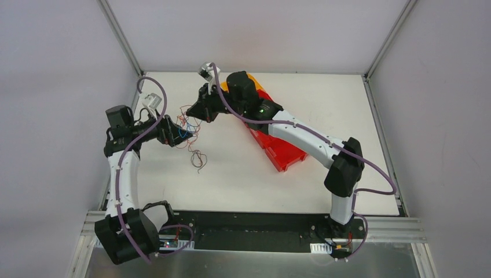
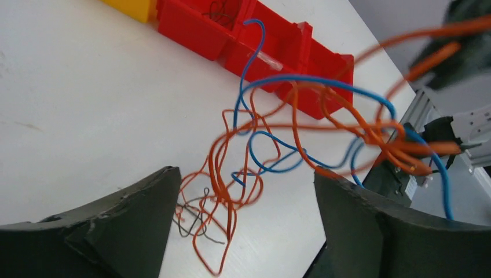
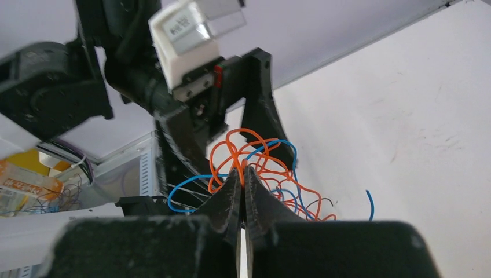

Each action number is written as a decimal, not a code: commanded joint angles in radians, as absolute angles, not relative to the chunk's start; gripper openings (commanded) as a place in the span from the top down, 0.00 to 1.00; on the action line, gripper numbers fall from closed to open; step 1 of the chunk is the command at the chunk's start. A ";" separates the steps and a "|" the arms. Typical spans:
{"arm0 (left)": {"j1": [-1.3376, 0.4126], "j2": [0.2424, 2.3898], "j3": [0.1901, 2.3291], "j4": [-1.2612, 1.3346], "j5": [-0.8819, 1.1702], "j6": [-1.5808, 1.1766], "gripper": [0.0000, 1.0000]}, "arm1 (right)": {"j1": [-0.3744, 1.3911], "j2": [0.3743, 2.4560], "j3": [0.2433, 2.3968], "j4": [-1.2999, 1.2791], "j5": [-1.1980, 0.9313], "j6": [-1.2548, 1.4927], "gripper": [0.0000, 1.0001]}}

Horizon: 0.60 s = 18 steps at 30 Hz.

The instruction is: Untangle the cables

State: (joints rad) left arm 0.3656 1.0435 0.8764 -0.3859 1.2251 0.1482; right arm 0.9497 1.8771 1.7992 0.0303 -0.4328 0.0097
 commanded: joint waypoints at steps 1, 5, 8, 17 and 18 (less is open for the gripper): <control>0.264 1.079 0.869 -0.044 1.083 -0.082 0.21 | 0.957 1.882 1.888 0.051 -0.458 0.081 1.00; 0.262 1.152 0.855 -0.077 1.020 -0.028 0.64 | 0.949 1.869 1.927 0.063 -0.425 0.121 1.00; 0.280 1.169 0.813 -0.125 1.024 0.075 0.84 | 0.928 1.854 1.973 0.081 -0.374 0.151 1.00; 0.451 1.268 0.786 -0.261 1.042 0.192 0.89 | 0.838 1.797 2.072 0.092 -0.242 0.161 1.00; 0.458 1.280 0.793 -0.287 1.037 0.213 0.87 | 0.827 1.790 2.078 0.093 -0.233 0.160 1.00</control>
